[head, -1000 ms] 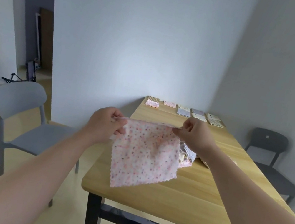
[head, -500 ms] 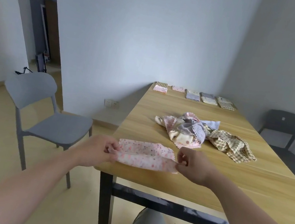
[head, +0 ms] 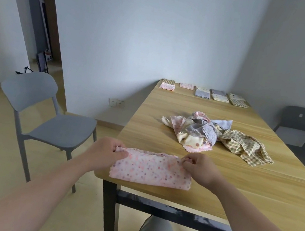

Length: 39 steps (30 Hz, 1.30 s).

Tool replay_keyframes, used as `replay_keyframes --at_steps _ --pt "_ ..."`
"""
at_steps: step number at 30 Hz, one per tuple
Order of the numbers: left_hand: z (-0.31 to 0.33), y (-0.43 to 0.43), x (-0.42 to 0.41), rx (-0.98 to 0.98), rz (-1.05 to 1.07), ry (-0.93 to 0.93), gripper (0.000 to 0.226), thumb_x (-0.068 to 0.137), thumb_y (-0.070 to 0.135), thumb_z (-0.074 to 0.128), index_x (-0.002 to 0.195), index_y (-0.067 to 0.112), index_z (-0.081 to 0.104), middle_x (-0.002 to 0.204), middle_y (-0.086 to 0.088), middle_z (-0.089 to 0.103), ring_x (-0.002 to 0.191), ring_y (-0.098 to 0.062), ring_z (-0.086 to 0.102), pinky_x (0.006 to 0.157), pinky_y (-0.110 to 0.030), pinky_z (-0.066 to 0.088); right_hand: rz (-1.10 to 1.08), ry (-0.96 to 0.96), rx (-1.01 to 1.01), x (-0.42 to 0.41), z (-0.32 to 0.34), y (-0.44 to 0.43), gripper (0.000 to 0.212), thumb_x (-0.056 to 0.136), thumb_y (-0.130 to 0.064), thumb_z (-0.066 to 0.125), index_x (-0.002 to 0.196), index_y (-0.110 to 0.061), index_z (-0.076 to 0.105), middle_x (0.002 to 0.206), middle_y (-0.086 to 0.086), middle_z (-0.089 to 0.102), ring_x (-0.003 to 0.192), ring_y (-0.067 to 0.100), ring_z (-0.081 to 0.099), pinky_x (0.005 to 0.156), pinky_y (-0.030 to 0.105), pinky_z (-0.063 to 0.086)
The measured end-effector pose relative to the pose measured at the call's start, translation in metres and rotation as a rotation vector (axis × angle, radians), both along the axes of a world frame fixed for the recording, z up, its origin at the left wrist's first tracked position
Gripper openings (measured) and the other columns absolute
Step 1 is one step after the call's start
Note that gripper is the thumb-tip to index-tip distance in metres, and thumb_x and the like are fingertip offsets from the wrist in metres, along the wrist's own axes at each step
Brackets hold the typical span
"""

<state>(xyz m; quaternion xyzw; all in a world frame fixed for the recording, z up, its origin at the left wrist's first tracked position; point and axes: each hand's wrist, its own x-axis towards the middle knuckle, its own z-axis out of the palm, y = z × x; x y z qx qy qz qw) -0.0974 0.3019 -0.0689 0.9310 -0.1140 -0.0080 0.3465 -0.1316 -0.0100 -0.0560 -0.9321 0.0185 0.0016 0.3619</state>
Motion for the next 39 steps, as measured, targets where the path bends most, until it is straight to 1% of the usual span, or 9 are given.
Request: replay_keyframes --at_steps 6,9,13,17,21,26,31,34,39 --pt "-0.011 -0.009 0.036 0.098 0.029 -0.117 0.014 0.099 0.038 0.06 0.102 0.03 0.07 0.097 0.016 0.066 0.09 -0.002 0.059 0.08 -0.027 0.051 -0.055 -0.008 -0.167 0.043 -0.018 0.007 0.021 0.099 -0.026 0.051 0.105 -0.02 0.07 0.09 -0.007 0.065 0.079 0.011 0.059 0.06 0.026 0.044" --pt "-0.022 -0.011 0.047 0.154 0.028 -0.154 0.008 0.098 0.033 0.061 0.103 0.029 0.067 0.103 0.016 0.062 0.095 -0.003 0.058 0.081 -0.022 0.046 -0.047 0.026 -0.243 0.055 -0.03 0.008 0.029 0.097 -0.031 0.051 0.12 -0.027 0.068 0.119 -0.005 0.061 0.107 0.018 0.058 0.086 0.034 0.052" --pt "-0.036 -0.011 0.053 0.191 -0.015 -0.128 0.016 0.093 0.03 0.068 0.107 0.035 0.065 0.111 0.018 0.061 0.103 -0.002 0.055 0.086 -0.022 0.044 0.007 0.094 -0.41 0.063 -0.043 0.004 0.046 0.093 -0.047 0.041 0.133 -0.036 0.061 0.138 -0.009 0.049 0.132 0.018 0.038 0.112 0.041 0.038" --pt "-0.033 -0.015 0.059 0.209 -0.043 -0.069 0.031 0.092 0.023 0.066 0.122 0.032 0.066 0.112 0.016 0.061 0.102 -0.003 0.054 0.083 -0.02 0.04 -0.002 0.028 -0.288 0.061 -0.039 0.006 0.021 0.091 -0.03 0.054 0.108 -0.027 0.067 0.113 -0.007 0.056 0.114 0.018 0.047 0.093 0.033 0.045" --pt "-0.02 -0.023 0.059 0.217 -0.069 0.019 0.026 0.089 0.011 0.061 0.101 0.032 0.07 0.094 0.013 0.061 0.088 -0.007 0.056 0.07 -0.021 0.044 0.013 0.001 -0.044 0.055 -0.028 0.006 0.011 0.086 -0.014 0.064 0.092 -0.022 0.061 0.085 -0.004 0.061 0.077 0.015 0.056 0.058 0.022 0.042" --pt "-0.008 -0.021 0.053 0.082 -0.031 0.004 0.015 0.087 0.029 0.077 0.092 0.027 0.063 0.1 0.01 0.065 0.097 -0.007 0.058 0.077 -0.026 0.048 -0.004 0.006 0.198 0.047 -0.012 0.0 0.032 0.081 -0.006 0.078 0.109 -0.02 0.067 0.089 -0.002 0.063 0.073 0.013 0.06 0.058 0.02 0.048" --pt "0.011 -0.023 0.042 -0.028 -0.002 -0.062 0.016 0.087 0.028 0.079 0.094 0.024 0.065 0.106 0.006 0.066 0.101 -0.012 0.06 0.067 -0.018 0.043 0.052 -0.038 0.129 0.037 0.003 -0.007 0.019 0.088 -0.033 0.079 0.1 -0.019 0.076 0.092 0.004 0.073 0.08 0.014 0.063 0.069 0.025 0.05" --pt "0.019 -0.02 0.036 -0.033 0.007 -0.088 0.022 0.09 0.033 0.074 0.108 0.022 0.071 0.114 0.007 0.067 0.107 -0.014 0.061 0.077 -0.026 0.046 0.058 -0.08 0.093 0.028 0.012 -0.011 0.018 0.088 -0.035 0.078 0.096 -0.019 0.075 0.09 0.001 0.074 0.083 0.015 0.064 0.073 0.028 0.052" --pt "0.03 -0.017 0.022 -0.048 -0.021 -0.111 0.025 0.093 0.034 0.071 0.114 0.019 0.072 0.115 0.006 0.068 0.109 -0.015 0.061 0.089 -0.034 0.049 0.035 -0.119 0.068 0.014 0.025 -0.02 0.024 0.084 -0.038 0.081 0.081 -0.016 0.073 0.068 -0.006 0.062 0.063 0.009 0.051 0.057 0.021 0.041"
